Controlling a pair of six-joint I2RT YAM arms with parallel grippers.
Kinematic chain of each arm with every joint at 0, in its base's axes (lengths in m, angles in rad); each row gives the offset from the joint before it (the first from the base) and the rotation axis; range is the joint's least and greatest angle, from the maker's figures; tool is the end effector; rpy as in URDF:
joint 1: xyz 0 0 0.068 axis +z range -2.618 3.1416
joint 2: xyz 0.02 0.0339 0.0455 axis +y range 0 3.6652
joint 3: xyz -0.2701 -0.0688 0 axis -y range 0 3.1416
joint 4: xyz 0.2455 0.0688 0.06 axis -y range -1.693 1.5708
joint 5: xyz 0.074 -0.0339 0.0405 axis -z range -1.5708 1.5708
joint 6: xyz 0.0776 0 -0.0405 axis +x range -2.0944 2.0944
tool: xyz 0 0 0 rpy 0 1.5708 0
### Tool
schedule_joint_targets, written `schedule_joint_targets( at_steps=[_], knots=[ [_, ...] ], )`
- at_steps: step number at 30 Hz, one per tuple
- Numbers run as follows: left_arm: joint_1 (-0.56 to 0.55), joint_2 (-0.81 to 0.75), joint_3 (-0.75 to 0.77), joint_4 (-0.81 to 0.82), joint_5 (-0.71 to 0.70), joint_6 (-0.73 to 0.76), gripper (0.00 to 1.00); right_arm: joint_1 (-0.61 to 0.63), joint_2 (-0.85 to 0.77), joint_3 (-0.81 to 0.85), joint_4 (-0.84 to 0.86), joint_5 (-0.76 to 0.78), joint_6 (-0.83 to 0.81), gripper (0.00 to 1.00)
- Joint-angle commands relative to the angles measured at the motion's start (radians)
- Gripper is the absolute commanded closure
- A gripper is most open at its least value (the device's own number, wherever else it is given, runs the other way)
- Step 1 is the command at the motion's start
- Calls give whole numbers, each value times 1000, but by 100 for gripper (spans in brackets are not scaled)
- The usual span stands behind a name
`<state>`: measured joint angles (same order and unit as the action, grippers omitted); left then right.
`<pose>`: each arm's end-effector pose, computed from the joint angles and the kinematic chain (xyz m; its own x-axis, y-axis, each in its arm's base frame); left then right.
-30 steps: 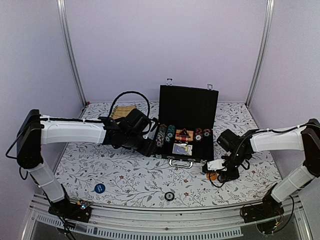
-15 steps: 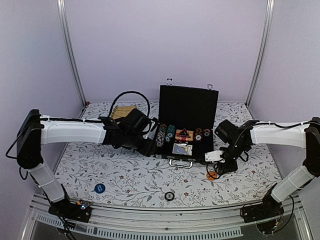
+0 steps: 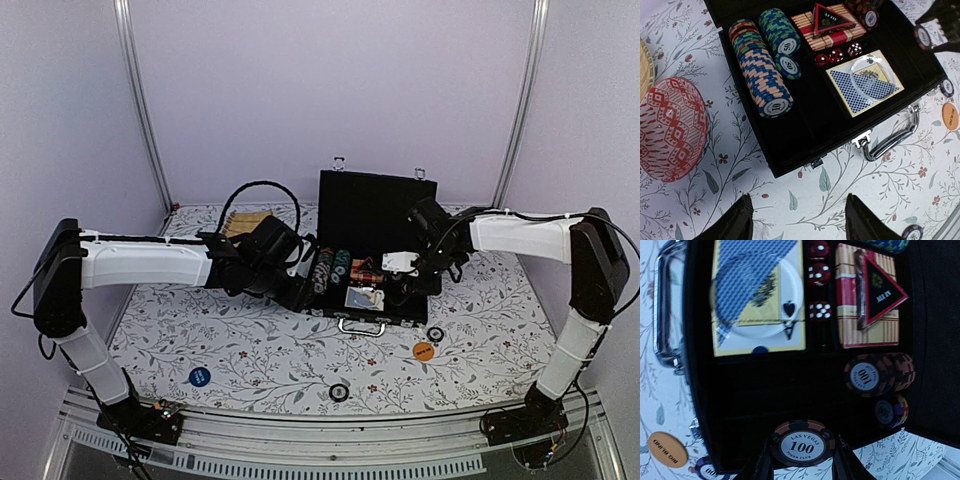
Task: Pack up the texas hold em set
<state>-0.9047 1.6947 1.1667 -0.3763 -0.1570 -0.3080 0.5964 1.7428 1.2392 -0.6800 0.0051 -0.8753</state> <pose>0.2498 -0.2982 0.1913 -0.6801 0.3808 -0.6264 0.5359 0.8414 -0.0703 0.3042 0.2061 0.1733 -0.0609 -0.9693 -0.2383 -0.9470 0.1315 -0.2929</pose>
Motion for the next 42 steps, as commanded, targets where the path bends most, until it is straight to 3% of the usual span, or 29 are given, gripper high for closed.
schedule_joint_targets(
  at_steps=[1,12,28,35,42],
  knots=[
    [8,-28,-12,24,8,-12,37,-18,95,95,120,48,27,68],
    [8,-31,-27,30,5,-18,37,-20,245,147,252,142,23,67],
    [11,-4,-16,40,11,-6,37,-20,235,113,279,169,12,54],
    [13,-8,-24,39,9,-9,37,-20,243,99,306,205,-6,44],
    [12,-6,-22,42,11,-9,37,-19,273,75,399,271,-30,43]
  ],
)
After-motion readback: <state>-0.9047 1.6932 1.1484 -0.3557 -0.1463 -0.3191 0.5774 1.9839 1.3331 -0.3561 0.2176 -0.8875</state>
